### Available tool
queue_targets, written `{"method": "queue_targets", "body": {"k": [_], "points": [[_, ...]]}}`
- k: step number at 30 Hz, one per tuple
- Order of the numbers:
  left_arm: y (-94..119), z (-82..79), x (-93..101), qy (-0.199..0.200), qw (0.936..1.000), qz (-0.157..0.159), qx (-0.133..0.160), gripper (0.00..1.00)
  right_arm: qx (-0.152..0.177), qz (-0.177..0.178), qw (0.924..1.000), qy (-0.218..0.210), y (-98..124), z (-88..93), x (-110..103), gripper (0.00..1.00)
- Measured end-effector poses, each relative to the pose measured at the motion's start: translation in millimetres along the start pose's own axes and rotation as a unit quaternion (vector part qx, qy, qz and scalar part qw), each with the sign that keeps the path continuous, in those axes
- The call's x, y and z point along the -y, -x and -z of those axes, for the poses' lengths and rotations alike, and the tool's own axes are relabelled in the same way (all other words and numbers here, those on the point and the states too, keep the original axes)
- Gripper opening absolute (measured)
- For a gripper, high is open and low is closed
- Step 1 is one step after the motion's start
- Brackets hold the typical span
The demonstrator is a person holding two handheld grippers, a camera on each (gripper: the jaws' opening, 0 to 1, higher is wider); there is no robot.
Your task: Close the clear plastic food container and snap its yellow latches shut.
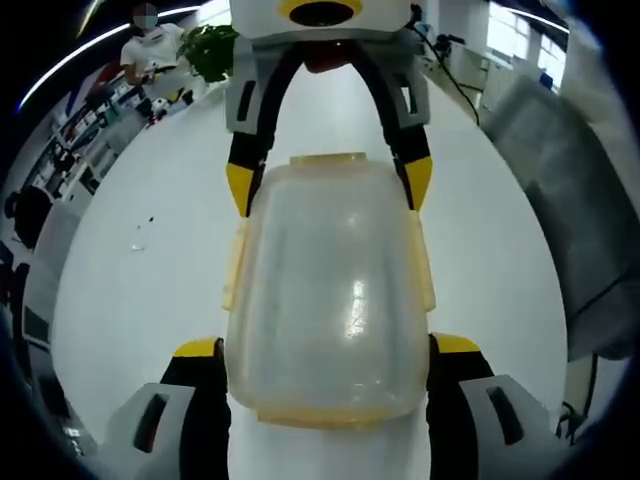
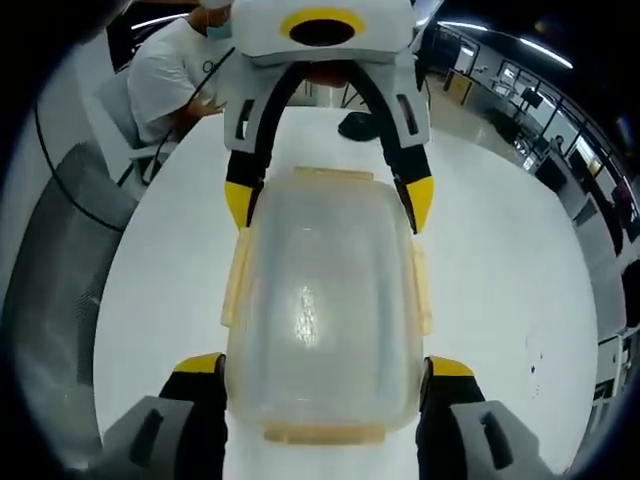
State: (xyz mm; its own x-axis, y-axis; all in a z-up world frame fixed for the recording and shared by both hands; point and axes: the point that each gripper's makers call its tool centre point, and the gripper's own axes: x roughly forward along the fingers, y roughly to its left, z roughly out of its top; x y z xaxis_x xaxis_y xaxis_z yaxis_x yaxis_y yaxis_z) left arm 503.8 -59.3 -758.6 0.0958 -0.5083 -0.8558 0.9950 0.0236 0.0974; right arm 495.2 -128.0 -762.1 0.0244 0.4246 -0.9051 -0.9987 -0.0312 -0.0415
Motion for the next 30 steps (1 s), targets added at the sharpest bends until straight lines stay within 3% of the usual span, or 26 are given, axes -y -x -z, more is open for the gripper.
{"method": "queue_targets", "body": {"k": [14,16,17,18,21,30], "points": [[4,2.0,4.2,-0.011,0.9999,0.006,-0.005,0.79,0.010,0.002,0.9999,-0.007,3,-4.8,-5,0.78],[6,1.6,3.5,-0.005,1.0000,0.001,-0.006,0.82,0.008,0.013,0.9997,-0.021,6,-5.6,-2,0.85],[9,-0.3,0.7,-0.003,0.9999,-0.013,-0.003,0.94,0.019,0.017,0.9990,-0.038,6,-9.7,-2,0.99],[10,-4.7,-6.6,0.000,0.9993,-0.037,0.009,0.99,0.026,0.035,0.9979,-0.048,9,-12.7,1,0.97],[19,-8.8,-6.6,0.018,0.9990,-0.038,0.014,0.99,0.017,0.033,0.9990,-0.025,12,-13.0,-4,0.99],[37,-11.5,10.9,0.028,0.9978,-0.057,0.017,0.99,0.026,0.051,0.9975,-0.041,29,-19.9,-19,0.99]]}}
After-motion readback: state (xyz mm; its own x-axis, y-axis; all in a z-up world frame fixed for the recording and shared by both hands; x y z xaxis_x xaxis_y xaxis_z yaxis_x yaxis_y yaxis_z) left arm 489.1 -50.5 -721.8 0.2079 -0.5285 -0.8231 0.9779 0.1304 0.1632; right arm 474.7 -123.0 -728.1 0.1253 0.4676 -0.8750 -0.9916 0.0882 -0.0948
